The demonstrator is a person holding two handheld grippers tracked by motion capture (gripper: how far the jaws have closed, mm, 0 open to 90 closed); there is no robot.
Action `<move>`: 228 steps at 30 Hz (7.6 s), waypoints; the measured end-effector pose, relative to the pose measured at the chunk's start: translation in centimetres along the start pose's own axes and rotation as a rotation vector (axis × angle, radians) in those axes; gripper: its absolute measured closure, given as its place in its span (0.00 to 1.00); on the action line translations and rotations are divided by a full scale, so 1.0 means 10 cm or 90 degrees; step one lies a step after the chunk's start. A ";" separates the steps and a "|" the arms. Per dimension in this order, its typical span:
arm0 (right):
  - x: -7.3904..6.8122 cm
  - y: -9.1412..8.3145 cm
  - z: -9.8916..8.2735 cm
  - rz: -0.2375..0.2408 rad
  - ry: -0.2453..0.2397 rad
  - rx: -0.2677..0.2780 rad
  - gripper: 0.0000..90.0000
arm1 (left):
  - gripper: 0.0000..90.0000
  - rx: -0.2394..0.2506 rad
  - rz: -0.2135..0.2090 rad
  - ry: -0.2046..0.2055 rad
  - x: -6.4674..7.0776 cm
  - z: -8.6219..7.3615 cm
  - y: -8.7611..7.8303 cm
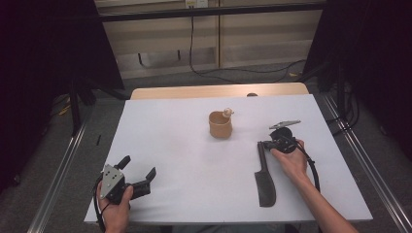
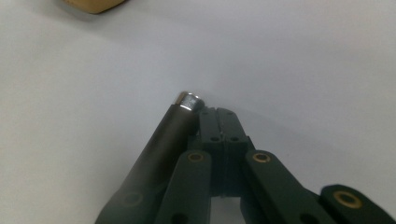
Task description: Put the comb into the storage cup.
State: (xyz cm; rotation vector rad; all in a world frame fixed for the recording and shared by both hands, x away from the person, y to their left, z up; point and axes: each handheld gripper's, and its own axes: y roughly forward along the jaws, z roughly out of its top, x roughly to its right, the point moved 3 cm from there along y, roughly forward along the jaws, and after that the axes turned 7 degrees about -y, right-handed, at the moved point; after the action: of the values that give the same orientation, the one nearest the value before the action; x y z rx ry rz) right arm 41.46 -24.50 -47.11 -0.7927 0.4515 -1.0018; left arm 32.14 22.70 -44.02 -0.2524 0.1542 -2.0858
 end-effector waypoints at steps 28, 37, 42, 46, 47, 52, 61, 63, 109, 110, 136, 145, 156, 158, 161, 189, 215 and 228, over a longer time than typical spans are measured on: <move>-0.14 0.13 0.14 0.039 -0.024 0.014 1.00 | 0.03 -0.001 0.001 0.005 0.00 0.00 0.00; -0.19 0.17 0.17 0.043 -0.033 0.019 1.00 | 0.03 -0.004 0.002 0.004 0.00 -0.01 0.01; -0.18 0.17 0.17 0.047 -0.029 0.023 1.00 | 0.03 -0.002 -0.001 0.003 0.01 -0.01 0.01; -0.15 0.16 0.15 0.045 -0.027 0.031 0.98 | 0.03 -0.003 -0.001 0.003 0.01 -0.01 0.01; -0.13 0.15 0.14 0.046 -0.023 0.035 0.97 | 0.03 -0.002 0.000 0.004 0.01 -0.01 0.00; -0.07 0.05 0.15 0.041 -0.012 0.074 0.91 | 0.03 -0.003 -0.001 0.008 0.01 -0.01 0.01; 0.00 -0.12 0.16 0.028 0.004 0.135 0.59 | 0.03 -0.004 -0.004 0.007 0.01 -0.01 0.01; 0.01 -0.15 0.17 0.017 0.017 0.144 0.48 | 0.03 -0.005 -0.004 0.004 0.00 -0.01 0.01; -0.16 -0.49 -0.11 0.168 0.017 -0.009 0.08 | 0.03 -0.015 -0.014 0.008 0.01 -0.01 0.01; -0.16 -0.48 -0.11 0.157 0.016 -0.018 0.07 | 0.03 -0.016 -0.015 0.008 0.01 -0.01 0.01; -0.37 -0.26 0.03 0.099 -0.029 -0.194 0.47 | 0.03 -0.004 -0.024 0.011 0.02 0.00 0.00; -0.41 -0.25 -0.01 0.096 -0.032 -0.210 0.57 | 0.03 -0.007 -0.027 0.008 0.03 0.00 0.01; -0.44 -0.25 0.00 0.099 -0.030 -0.227 0.74 | 0.03 -0.007 -0.026 0.003 0.03 0.00 0.02; -0.43 -0.25 -0.01 0.100 -0.020 -0.226 0.75 | 0.03 -0.009 -0.025 0.003 0.03 0.00 0.02; -0.45 -0.25 0.00 0.090 -0.022 -0.227 0.75 | 0.03 -0.006 -0.021 0.002 0.02 0.00 0.02; -0.43 -0.25 0.01 0.090 -0.012 -0.235 0.81 | 0.03 -0.013 -0.023 0.011 0.01 -0.01 0.03; -0.31 -0.50 0.15 0.133 -0.010 -0.120 0.81 | 0.02 -0.026 -0.022 0.010 0.00 -0.02 0.03; -0.29 -0.63 0.15 0.133 -0.029 -0.052 0.81 | 0.02 -0.028 -0.032 0.002 0.00 -0.02 0.03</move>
State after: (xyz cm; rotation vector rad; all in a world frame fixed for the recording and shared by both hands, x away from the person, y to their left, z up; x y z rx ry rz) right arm 37.52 -23.29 -41.39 -0.8220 0.5275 -0.7741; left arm 32.30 22.53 -44.27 -0.2826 0.1982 -2.1340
